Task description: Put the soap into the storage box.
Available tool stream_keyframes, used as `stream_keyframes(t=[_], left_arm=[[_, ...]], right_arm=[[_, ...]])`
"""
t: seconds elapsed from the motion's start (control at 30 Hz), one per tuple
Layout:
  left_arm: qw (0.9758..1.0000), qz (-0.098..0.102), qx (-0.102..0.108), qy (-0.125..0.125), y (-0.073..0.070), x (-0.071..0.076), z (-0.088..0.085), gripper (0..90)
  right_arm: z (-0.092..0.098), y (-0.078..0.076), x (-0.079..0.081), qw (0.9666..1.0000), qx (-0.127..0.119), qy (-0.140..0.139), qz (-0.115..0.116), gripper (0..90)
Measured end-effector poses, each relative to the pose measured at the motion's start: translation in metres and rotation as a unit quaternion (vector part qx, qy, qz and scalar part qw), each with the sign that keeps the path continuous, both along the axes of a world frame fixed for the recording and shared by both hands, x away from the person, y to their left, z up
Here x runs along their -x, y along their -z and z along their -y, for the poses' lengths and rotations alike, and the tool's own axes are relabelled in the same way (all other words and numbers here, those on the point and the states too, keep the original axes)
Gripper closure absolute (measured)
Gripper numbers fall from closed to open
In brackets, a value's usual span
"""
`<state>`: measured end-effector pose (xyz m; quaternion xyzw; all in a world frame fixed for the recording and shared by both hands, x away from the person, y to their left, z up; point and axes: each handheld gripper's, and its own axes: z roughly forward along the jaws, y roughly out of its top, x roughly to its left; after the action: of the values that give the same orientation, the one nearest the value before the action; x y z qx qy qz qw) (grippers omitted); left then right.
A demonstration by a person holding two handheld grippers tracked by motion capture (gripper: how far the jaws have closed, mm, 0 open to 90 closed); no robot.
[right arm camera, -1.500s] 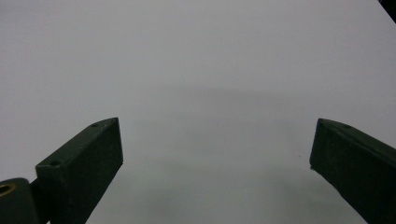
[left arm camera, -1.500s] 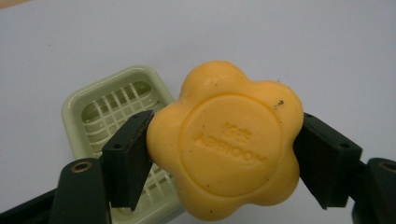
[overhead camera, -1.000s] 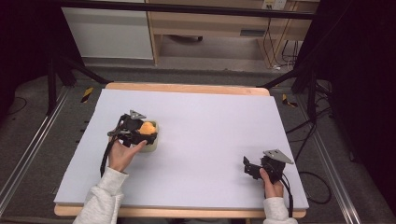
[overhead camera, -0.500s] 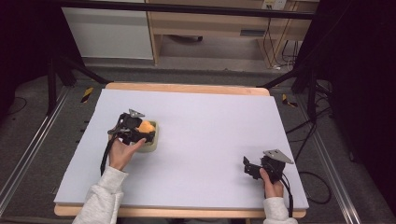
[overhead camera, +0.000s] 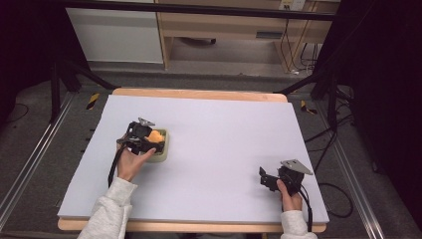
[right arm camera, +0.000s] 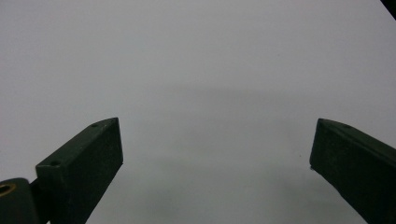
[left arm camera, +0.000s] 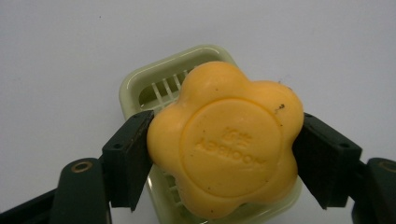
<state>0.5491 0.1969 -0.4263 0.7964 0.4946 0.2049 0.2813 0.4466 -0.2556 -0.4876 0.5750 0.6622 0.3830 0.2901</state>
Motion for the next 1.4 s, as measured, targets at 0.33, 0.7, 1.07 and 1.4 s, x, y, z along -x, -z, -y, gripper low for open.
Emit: stream_keyframes(t=[0.33,0.7,1.07,1.4], left_arm=[[0.9999,-0.011,-0.009,0.000,0.007,-0.002,0.001,26.4],[0.9997,-0.020,-0.014,-0.002,0.012,-0.004,0.001,26.4],[0.9996,-0.018,-0.023,-0.002,0.016,-0.005,0.003,26.2],[0.9997,-0.009,-0.022,-0.001,0.017,-0.005,0.003,25.5]], right_arm=[[0.000,0.000,0.000,1.0000,0.000,0.000,0.000,3.1],[0.000,0.000,0.000,1.0000,0.000,0.000,0.000,3.1],[0.000,0.000,0.000,1.0000,0.002,0.000,0.001,3.1],[0.000,0.000,0.000,1.0000,0.002,0.000,0.001,3.1]])
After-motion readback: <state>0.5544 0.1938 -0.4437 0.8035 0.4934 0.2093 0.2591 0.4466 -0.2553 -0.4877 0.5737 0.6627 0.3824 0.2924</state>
